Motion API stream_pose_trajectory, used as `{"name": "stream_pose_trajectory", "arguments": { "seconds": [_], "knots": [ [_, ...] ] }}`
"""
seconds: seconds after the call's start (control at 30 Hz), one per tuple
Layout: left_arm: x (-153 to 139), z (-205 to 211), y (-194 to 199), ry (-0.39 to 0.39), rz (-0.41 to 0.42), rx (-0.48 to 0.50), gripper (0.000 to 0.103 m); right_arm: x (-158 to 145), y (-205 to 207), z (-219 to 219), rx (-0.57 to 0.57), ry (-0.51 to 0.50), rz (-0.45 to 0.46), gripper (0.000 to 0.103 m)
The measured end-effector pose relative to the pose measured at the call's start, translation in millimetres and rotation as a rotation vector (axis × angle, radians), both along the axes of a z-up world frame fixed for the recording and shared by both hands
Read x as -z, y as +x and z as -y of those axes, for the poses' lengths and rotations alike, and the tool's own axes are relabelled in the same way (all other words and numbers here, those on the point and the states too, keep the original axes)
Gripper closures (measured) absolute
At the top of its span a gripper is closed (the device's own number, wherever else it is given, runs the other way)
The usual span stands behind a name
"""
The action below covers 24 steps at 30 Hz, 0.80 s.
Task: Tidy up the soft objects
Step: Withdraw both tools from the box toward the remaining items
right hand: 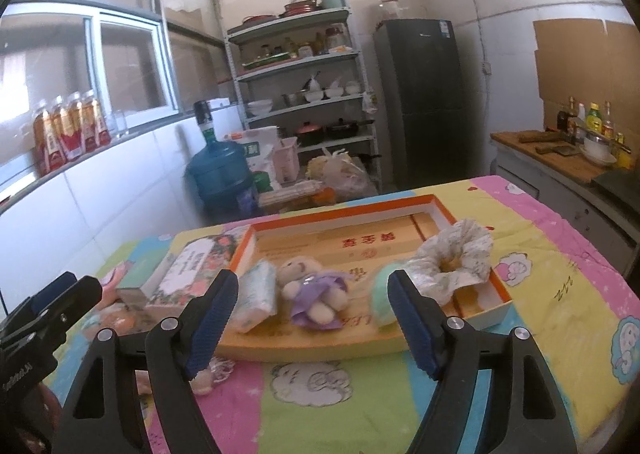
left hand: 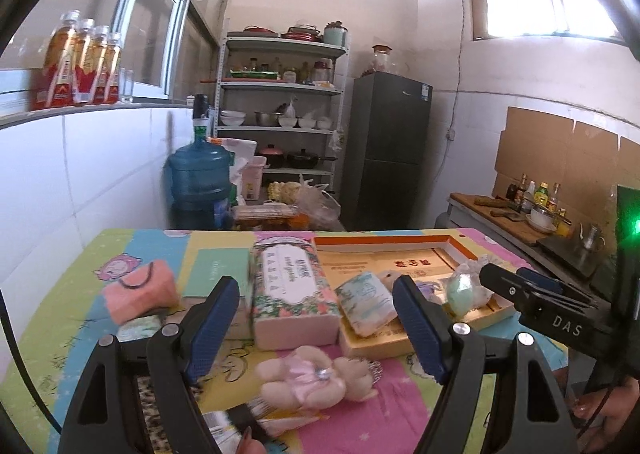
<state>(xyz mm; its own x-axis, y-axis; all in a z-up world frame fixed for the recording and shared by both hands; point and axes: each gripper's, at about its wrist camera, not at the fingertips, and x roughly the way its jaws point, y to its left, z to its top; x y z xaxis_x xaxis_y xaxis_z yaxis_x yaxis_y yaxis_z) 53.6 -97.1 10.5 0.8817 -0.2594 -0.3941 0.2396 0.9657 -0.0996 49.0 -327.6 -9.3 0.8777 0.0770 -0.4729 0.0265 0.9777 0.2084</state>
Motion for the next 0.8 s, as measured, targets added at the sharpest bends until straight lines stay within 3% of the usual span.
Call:
{"name": "stream_pose_trajectory", "arguments": {
  "seconds": [0.8],
  "knots": [
    [13.1, -81.3, -33.1, 0.021, -0.035, -0.092, 0.024, 13.9, -23.8, -100.0, -0.144, -0.023, -0.027, 0.025]
  ]
}}
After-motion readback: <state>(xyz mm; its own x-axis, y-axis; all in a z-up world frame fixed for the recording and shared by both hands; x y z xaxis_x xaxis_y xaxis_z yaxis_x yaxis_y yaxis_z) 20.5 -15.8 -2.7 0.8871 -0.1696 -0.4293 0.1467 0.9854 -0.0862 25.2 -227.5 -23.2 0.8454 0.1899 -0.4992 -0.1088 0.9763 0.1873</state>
